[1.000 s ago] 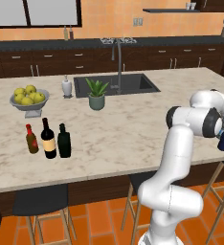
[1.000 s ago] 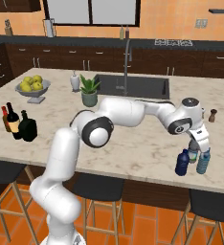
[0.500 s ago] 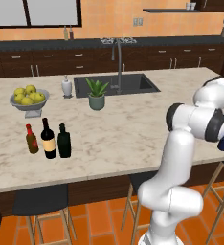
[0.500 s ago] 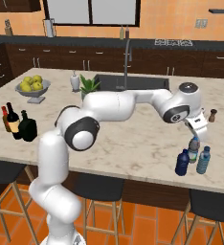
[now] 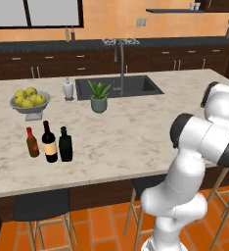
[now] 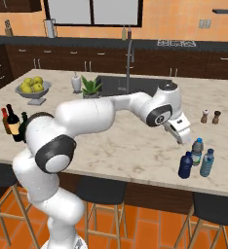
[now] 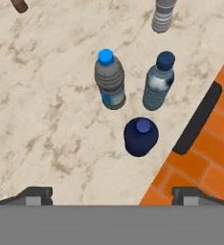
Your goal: Move the plastic bottles in the middle to the plastics group, and the glass bottles in the middle to the glass group.
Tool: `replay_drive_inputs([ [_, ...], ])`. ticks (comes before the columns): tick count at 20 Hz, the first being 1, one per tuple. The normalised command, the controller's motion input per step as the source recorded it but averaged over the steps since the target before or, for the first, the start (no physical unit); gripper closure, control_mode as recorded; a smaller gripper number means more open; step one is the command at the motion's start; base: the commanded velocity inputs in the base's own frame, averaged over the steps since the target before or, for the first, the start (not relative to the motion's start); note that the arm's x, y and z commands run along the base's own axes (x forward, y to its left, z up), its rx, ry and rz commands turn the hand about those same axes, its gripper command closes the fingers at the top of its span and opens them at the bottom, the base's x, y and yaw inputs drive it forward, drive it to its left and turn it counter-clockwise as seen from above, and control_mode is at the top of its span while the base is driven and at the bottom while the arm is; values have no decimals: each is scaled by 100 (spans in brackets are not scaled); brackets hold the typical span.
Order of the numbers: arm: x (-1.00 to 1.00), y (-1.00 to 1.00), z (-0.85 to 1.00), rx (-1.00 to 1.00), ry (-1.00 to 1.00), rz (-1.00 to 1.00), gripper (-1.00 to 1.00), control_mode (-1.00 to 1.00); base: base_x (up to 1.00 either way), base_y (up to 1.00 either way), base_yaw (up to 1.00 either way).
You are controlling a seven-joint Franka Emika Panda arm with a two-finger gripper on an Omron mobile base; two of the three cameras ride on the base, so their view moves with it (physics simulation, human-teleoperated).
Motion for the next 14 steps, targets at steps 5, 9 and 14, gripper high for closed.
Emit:
replay_drive_inputs([
  [5,-33,95,2,-18,28,8,-100,-100,0,0,0],
  [9,-45,73,-20,-2,6,8,-100,-100,0,0,0],
  [14,-24,31,-31,0,4,5,-100,-100,0,0,0],
])
